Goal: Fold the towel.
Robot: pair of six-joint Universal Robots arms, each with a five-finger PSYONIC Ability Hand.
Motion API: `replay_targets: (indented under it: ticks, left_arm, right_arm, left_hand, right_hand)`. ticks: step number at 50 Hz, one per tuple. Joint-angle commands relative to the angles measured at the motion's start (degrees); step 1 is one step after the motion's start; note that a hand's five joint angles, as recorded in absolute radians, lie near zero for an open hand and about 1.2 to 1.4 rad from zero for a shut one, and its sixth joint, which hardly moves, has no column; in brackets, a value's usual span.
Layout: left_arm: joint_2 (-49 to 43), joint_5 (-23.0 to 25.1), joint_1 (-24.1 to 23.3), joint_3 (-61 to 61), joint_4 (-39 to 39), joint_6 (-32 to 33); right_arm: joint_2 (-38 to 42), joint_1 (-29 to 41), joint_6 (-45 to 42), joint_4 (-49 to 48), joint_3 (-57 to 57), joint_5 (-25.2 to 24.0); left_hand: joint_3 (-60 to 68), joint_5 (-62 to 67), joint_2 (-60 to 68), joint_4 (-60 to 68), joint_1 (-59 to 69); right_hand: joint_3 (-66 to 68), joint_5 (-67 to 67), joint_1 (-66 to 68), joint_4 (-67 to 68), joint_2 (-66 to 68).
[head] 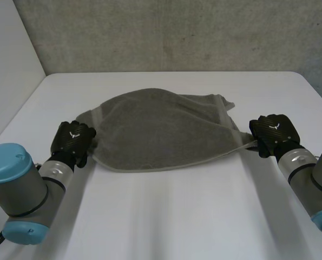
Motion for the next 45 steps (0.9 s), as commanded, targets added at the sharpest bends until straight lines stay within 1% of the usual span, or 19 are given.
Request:
replay_targets:
  ticks: [1,2,3,4,11,18,29,32,34,35,36,37,38,39,43,44,45]
  left_arm:
    - [-1.5,0.0,0.2,0.4,0.0,0.1]
    - [-1.5,0.0,0.2,0.4,0.0,0.1]
    - [-1.7,0.1,0.3,0.5,0.0,0.1]
    - [-1.7,0.1,0.3,0.6,0.0,0.1]
    - [-1.7,0.7,0.3,0.7,-0.1,-0.3]
    - [-1.7,3.2,0.1,0.2,-0.1,-0.6]
    - [-3.7,3.5,0.0,1.7,-0.1,-0.5]
    - [-4.6,3.5,-0.1,2.5,-0.1,-0.6]
    - [-5.1,3.5,0.0,3.1,-0.1,-0.7]
    - [-5.1,3.5,0.0,3.1,-0.1,-0.7]
    - [-5.1,3.4,0.0,3.2,-0.1,-0.7]
    - [-5.1,3.4,0.0,3.2,-0.1,-0.7]
    - [-5.0,3.3,0.1,3.2,-0.2,-0.7]
    - [-4.6,3.0,0.1,3.2,-0.3,-0.7]
    - [-2.9,2.7,0.3,3.1,-0.9,-0.3]
    - [-1.1,2.6,0.3,2.9,-0.9,-0.3]
    - [1.3,2.4,0.3,2.5,-0.9,0.0]
  right_arm:
    - [-0.2,-1.2,0.0,0.0,0.5,-0.4]
    - [-0.2,-1.6,0.0,0.0,0.5,-0.4]
    - [-0.2,-1.8,0.1,0.0,0.5,-0.5]
    - [-0.2,-1.8,0.1,0.0,0.5,-0.5]
    - [-1.0,-2.4,0.1,0.0,0.6,-0.6]
    - [-1.4,-2.7,0.1,0.0,0.9,-0.5]
    - [-2.5,-5.0,1.0,0.0,0.9,-0.4]
    - [-2.6,-5.3,1.0,0.0,0.9,-0.2]
    - [-2.6,-5.6,1.0,0.0,0.8,0.0]
    - [-2.7,-6.0,1.0,-0.1,0.8,0.1]
    - [-2.7,-6.0,1.0,-0.1,0.8,0.1]
    - [-2.9,-6.3,1.1,-0.1,0.9,0.2]
    - [-3.2,-6.5,1.3,-0.1,0.9,0.2]
    - [-3.2,-6.6,1.3,-0.1,0.9,0.2]
    - [-5.3,-6.7,2.0,0.1,0.4,-0.2]
    - [-5.4,-6.7,2.0,0.1,0.4,-0.2]
    - [-7.0,-6.7,2.0,0.9,-0.2,0.0]
  left_hand:
    - [-25.7,-34.7,-24.5,-24.1,-25.6]
    - [-25.8,-34.8,-24.6,-24.2,-25.6]
    - [-34.9,-44.0,-33.8,-33.4,-34.8]
    - [-38.5,-47.6,-37.4,-37.0,-38.4]
    - [-39.2,-48.3,-38.1,-37.7,-39.1]
    - [-38.4,-47.4,-37.2,-36.8,-38.3]
    - [-37.0,-46.1,-35.9,-35.5,-36.9]
    - [-34.0,-43.1,-32.9,-32.5,-33.9]
    - [-25.5,-34.5,-24.3,-23.9,-25.3]
    - [-25.4,-34.5,-24.3,-23.9,-25.3]
    - [-19.3,-28.3,-18.1,-17.7,-19.1]
    - [-19.2,-28.3,-18.1,-17.7,-19.1]
    - [-8.4,-17.4,-7.2,-6.8,-8.3]
    - [-0.1,-9.2,1.0,1.4,0.0]
    - [-0.1,-9.1,1.1,1.5,0.1]
    - [-0.1,-9.1,1.1,1.5,0.1]
    - [-0.1,-9.1,1.1,1.5,0.1]
  right_hand:
    - [3.5,3.5,4.2,3.6,5.9]
    - [3.5,3.5,4.2,3.6,5.9]
    - [3.5,3.5,4.2,3.6,5.9]
    - [3.5,3.5,4.2,3.6,5.9]
    - [3.5,3.5,4.2,3.6,5.9]
    - [3.5,3.5,4.2,3.6,5.9]
    - [3.5,3.5,4.2,3.6,5.9]
    - [3.5,3.5,4.2,3.6,5.9]
    - [3.5,3.5,4.2,3.6,5.9]
    - [3.5,3.5,4.2,3.6,5.9]
    - [3.5,3.5,4.2,3.6,5.9]
    - [3.5,3.5,4.2,3.6,5.9]
    - [3.5,3.5,4.2,3.6,5.9]
    - [3.5,3.5,4.2,3.6,5.9]
    - [3.5,3.5,4.2,3.6,5.9]
    - [3.5,3.5,4.2,3.6,5.9]
    - [3.5,3.5,4.2,3.6,5.9]
